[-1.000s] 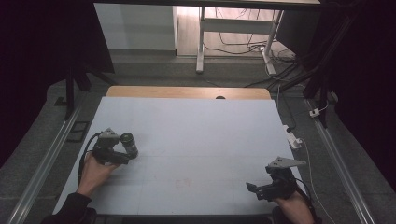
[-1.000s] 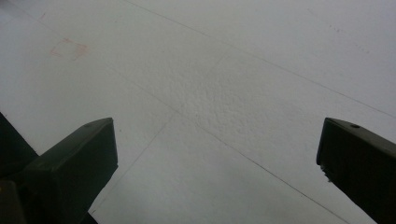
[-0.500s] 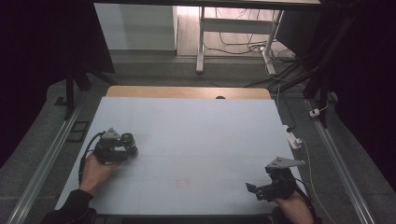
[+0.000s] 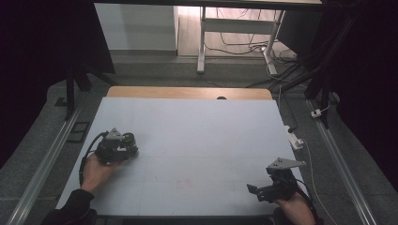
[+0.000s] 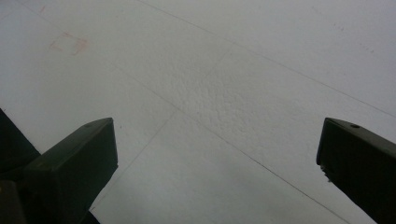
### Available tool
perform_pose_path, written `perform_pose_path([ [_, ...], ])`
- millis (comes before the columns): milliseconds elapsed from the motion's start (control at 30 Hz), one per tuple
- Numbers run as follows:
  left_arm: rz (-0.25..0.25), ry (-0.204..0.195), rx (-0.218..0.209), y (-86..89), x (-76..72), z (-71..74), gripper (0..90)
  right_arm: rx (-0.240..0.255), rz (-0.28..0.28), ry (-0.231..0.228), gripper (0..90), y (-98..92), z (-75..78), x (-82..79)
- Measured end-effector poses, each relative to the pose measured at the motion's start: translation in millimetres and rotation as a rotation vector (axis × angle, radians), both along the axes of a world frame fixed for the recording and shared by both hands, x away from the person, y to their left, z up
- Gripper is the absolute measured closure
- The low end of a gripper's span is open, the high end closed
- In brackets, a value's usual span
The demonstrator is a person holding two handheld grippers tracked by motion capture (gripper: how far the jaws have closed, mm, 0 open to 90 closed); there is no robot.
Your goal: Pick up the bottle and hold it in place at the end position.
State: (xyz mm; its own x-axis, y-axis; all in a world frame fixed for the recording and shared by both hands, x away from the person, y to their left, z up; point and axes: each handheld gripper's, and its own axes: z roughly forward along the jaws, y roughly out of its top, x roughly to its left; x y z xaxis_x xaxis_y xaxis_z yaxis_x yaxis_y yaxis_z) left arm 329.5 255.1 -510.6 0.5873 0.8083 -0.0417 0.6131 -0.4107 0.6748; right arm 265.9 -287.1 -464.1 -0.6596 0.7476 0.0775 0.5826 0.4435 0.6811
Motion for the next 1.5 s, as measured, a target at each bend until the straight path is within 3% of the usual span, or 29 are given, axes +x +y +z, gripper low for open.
perform_pose_path([
  [333,-0.037,-0.049,-0.008,-10.2,-1.1,12.1,53.5,0.001,-0.003,0.007,0.0,0.2,-0.1,0.3],
  [567,-0.073,-0.039,-0.066,-21.0,3.8,23.1,53.5,0.005,-0.006,0.014,0.0,0.0,-0.4,1.0],
  [700,-0.095,-0.025,-0.076,-31.2,7.2,27.4,53.5,0.006,-0.007,0.013,0.0,0.0,-0.3,0.9],
  [800,-0.115,-0.027,-0.075,-40.3,10.2,31.2,53.5,0.005,-0.009,0.013,0.0,-0.2,-0.4,1.0],
  [867,-0.119,0.006,-0.111,-47.9,15.0,35.2,53.5,0.007,-0.01,0.013,0.0,-0.5,-0.3,1.0],
  [933,-0.119,0.012,-0.119,-50.8,16.7,36.4,53.5,0.007,-0.009,0.014,0.0,-0.6,-0.4,1.1],
  [1300,-0.162,0.012,-0.135,-90.0,36.6,48.8,53.5,0.006,-0.007,0.013,0.0,-0.5,-0.6,1.4],
  [1500,-0.183,0.005,-0.12,-118.0,52.1,51.4,53.5,0.006,-0.005,0.013,0.0,-0.5,-0.7,1.7],
])
